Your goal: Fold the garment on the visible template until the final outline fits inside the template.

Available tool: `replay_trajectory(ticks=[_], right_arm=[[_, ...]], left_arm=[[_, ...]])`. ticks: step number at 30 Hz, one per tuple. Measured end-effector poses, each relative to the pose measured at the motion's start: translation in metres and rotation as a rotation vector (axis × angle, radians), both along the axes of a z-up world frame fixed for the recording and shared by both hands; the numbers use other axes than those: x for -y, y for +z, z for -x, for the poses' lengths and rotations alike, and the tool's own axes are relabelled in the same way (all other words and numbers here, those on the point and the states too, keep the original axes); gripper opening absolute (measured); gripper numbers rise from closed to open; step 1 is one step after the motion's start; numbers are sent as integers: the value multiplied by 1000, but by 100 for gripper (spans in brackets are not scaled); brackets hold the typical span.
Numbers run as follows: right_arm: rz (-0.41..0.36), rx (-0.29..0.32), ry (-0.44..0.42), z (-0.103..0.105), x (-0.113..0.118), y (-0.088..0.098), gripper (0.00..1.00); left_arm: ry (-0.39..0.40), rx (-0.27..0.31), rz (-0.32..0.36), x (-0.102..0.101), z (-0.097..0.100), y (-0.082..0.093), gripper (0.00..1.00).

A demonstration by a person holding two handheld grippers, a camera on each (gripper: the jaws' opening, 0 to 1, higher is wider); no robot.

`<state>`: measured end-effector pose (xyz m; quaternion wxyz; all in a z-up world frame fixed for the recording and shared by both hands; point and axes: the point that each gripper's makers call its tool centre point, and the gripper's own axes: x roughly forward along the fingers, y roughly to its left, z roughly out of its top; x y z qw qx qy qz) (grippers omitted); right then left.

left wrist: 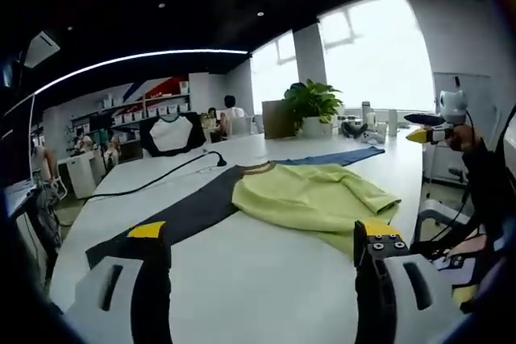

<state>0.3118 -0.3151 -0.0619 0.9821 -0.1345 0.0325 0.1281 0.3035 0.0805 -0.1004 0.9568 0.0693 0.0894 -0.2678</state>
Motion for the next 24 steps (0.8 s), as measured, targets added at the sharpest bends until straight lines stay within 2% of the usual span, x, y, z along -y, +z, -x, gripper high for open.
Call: replay_trajectory(ticks=[5, 12, 17, 19, 24], right_arm=[[-1, -23, 28, 1, -13, -8, 99], [9, -55, 81, 8, -37, -20, 98], [13, -106, 160, 7, -68, -40, 96], [16, -125, 184, 5, -81, -48, 96], [21, -149, 227, 3, -101, -59, 95]], left_arm=[[-85, -29, -21, 29, 4, -12, 95], [-185, -20, -59, 60, 9, -26, 92], [-283, -28, -69, 86, 15, -40, 82], [-314, -44, -61, 93, 19, -45, 75], [-358, -63, -71, 101, 25, -57, 62]])
